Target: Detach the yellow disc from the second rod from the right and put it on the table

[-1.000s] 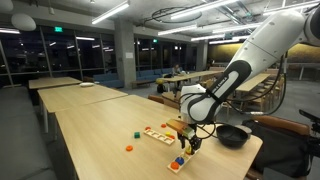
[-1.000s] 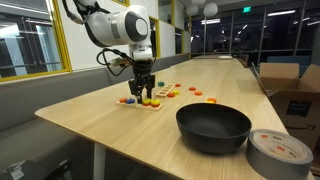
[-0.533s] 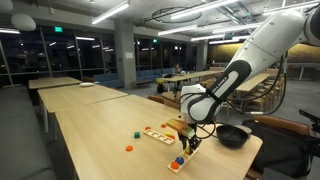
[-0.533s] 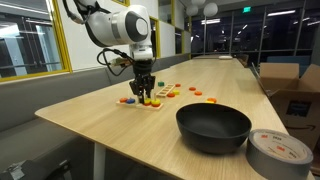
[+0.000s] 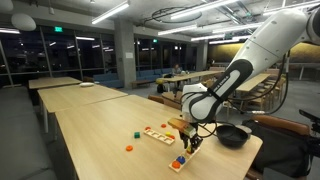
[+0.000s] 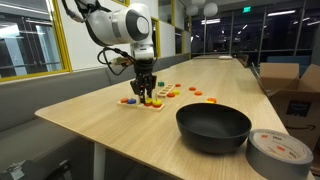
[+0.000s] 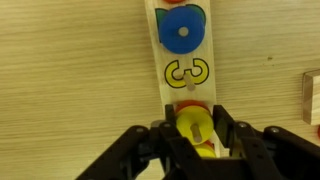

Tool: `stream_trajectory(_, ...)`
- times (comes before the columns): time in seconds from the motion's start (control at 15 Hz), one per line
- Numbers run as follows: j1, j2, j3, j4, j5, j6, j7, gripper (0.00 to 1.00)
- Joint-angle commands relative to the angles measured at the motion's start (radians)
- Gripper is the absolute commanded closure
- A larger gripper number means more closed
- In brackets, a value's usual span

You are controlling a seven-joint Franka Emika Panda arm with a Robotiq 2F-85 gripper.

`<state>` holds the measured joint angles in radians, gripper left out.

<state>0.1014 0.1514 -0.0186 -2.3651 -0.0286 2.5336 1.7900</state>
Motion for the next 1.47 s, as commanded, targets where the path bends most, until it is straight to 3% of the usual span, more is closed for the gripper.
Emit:
stream_trajectory(0.0,-0.006,-0.057,-0.002,-0.024,-0.018,-0.034,-0.011,0.83)
stream_trajectory(0.73,-0.028,-0.176,0.015,-0.031,-0.024,-0.150,-0.060,0.83)
stream_trajectory(1.4,-0.009,-0.172,0.090,0.209,-0.022,-0.308,-0.099,0.83)
